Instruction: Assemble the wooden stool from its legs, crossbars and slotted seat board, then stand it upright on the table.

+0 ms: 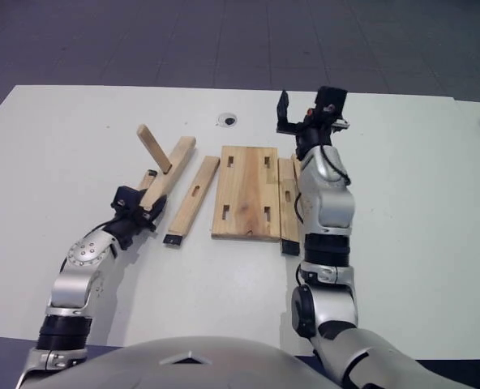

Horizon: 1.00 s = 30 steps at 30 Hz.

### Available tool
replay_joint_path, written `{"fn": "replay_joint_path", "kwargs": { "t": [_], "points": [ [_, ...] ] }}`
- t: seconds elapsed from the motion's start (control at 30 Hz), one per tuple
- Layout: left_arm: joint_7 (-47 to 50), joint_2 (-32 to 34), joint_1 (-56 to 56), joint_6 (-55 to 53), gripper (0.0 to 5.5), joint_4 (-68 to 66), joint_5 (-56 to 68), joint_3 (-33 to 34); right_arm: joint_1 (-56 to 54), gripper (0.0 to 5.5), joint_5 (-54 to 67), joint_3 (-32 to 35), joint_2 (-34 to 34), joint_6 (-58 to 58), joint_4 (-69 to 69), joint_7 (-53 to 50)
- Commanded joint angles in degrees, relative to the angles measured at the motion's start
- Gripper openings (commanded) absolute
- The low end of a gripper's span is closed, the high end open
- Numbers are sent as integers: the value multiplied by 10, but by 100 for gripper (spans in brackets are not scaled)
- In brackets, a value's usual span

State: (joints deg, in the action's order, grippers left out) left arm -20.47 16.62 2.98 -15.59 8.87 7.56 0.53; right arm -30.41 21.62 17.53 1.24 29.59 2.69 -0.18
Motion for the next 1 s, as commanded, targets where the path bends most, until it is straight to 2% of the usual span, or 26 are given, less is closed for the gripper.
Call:
{"fn": "replay_joint_path", "kwargs": {
  "t": [0.03,0.23,0.4,0.63,1.0],
  "points": [
    [-37,21,-105,35,211,70,32,14,-71,540,269,130,-8,159,5,15],
    [-59,25,-172,44,211,93,26,-11,-139,540,392,123,-16,202,-3,-4],
    [-71,21,-176,48,211,108,18,-51,-172,540,422,101,-26,201,20,-7],
    [-72,16,-178,54,211,110,11,-74,-186,540,443,92,-26,188,41,-8],
    [-71,15,-175,69,211,97,2,-84,-170,361,464,85,-25,188,51,-14]
  ]
}}
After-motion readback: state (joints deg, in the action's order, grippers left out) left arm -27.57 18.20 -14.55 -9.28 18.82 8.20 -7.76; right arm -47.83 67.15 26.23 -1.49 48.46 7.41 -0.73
